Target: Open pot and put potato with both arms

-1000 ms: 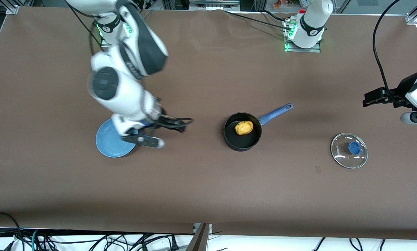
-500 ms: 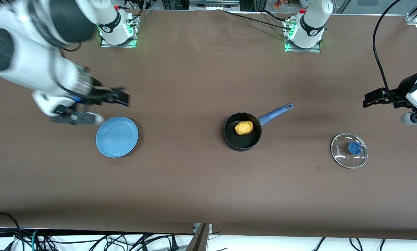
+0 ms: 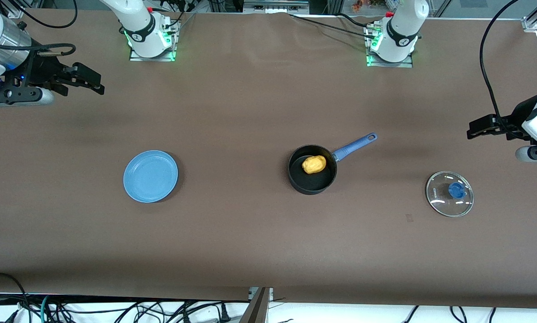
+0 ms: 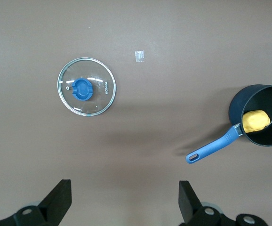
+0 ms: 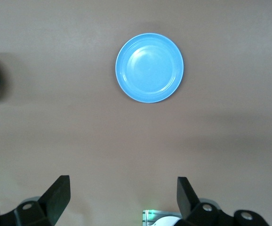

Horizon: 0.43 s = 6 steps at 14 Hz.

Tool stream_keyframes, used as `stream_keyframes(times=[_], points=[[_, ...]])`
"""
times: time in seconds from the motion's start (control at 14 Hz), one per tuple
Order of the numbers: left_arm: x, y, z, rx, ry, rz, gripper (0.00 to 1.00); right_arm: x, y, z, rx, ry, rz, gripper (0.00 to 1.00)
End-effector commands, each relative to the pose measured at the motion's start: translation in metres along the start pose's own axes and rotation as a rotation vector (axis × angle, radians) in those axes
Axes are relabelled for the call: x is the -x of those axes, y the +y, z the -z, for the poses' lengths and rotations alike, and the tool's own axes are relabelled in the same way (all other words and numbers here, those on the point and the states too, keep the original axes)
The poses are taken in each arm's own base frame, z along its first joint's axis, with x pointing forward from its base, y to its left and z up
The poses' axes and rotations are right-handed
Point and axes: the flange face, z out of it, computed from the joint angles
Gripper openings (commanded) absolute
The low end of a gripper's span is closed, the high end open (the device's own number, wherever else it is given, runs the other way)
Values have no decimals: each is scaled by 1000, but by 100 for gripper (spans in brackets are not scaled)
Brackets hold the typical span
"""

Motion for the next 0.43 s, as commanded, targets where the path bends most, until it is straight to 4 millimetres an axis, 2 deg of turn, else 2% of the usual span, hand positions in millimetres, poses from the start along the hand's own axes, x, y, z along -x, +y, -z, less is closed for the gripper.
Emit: stream_keyframes(times=[0.0,0.36], points=[[-2,1,5,14,0,2,100,-5,2,0,76,35,35,100],[-2,2,6,14,1,0,100,-6,4,-1,83,37,41,100]])
